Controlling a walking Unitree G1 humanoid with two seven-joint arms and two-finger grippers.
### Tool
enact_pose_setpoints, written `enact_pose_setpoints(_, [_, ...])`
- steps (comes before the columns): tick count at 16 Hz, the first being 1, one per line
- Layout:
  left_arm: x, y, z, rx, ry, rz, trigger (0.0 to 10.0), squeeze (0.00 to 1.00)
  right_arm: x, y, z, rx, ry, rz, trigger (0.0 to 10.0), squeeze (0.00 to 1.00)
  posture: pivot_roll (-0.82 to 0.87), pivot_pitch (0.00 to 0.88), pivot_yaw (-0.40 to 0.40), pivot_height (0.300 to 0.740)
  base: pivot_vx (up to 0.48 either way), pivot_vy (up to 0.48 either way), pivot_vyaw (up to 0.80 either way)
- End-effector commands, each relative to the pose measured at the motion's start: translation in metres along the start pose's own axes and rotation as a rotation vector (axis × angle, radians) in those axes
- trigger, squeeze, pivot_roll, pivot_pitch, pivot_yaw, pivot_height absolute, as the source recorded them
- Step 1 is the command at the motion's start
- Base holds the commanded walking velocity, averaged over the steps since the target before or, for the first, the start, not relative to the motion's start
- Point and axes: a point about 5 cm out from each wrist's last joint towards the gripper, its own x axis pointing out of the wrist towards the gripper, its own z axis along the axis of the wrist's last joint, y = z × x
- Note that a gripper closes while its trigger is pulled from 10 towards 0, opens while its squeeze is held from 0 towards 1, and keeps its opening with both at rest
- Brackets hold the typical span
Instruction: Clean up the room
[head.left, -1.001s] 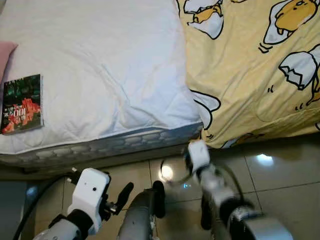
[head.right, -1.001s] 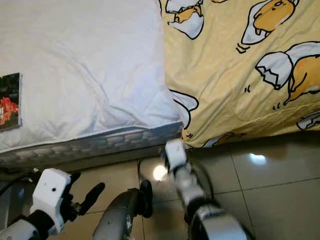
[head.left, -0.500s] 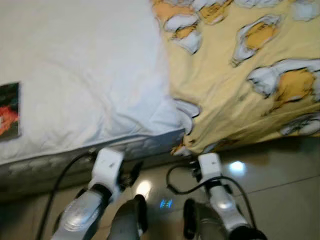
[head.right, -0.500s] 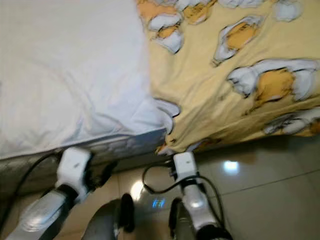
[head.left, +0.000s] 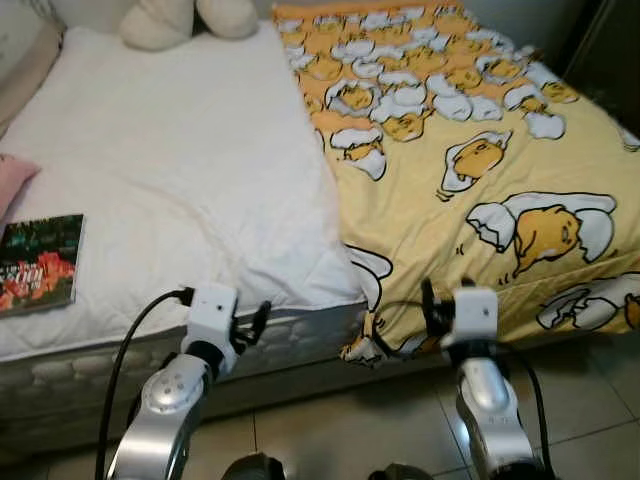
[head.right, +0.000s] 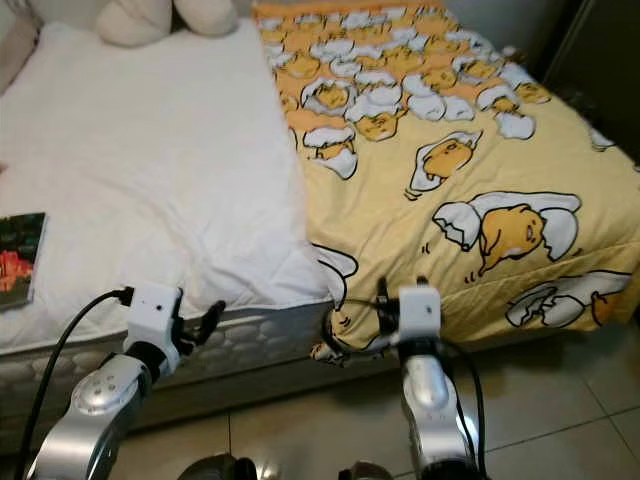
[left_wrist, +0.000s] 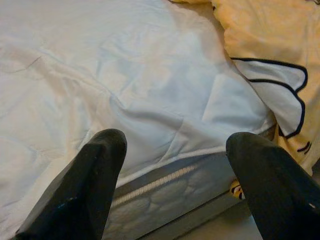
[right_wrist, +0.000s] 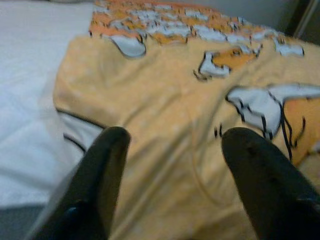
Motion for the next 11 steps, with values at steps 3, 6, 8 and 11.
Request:
enact_pose_setpoints(3, [0.013,-0.006,0.007,0.001,-0.058,-0.023,10.0,0.00,-0.001,0.000,0.003,0.015,0.012,-0.009,10.0,1.00,-0.10,0.000,0.045,0.740,0.000,-0.160,0.00])
enact_pose_setpoints(6, [0.021,0.008,0.002,-0.117,-0.029,0.096,10.0,0.00,-0.001,0.001,0.004,0.071,0.003,0.003,10.0,1.00,-0.10,0.000,0.038,0.740,0.000,0.000,0.00])
enact_pose_setpoints(8, [0.024,0.024,-0.005,-0.271,-0.006,0.210,10.0,0.00,-0.003,-0.004,-0.004,0.244,0.071,-0.065,10.0,1.00,-0.10,0.000,0.032,0.740,0.000,0.000,0.00])
enact_pose_setpoints(11, [0.023,0.020,0.001,-0.136,-0.055,0.182,10.0,0.00,-0.001,-0.007,-0.011,0.340,0.117,-0.096,10.0,1.00,-0.09,0.000,0.030,0.740,0.000,0.000,0.00])
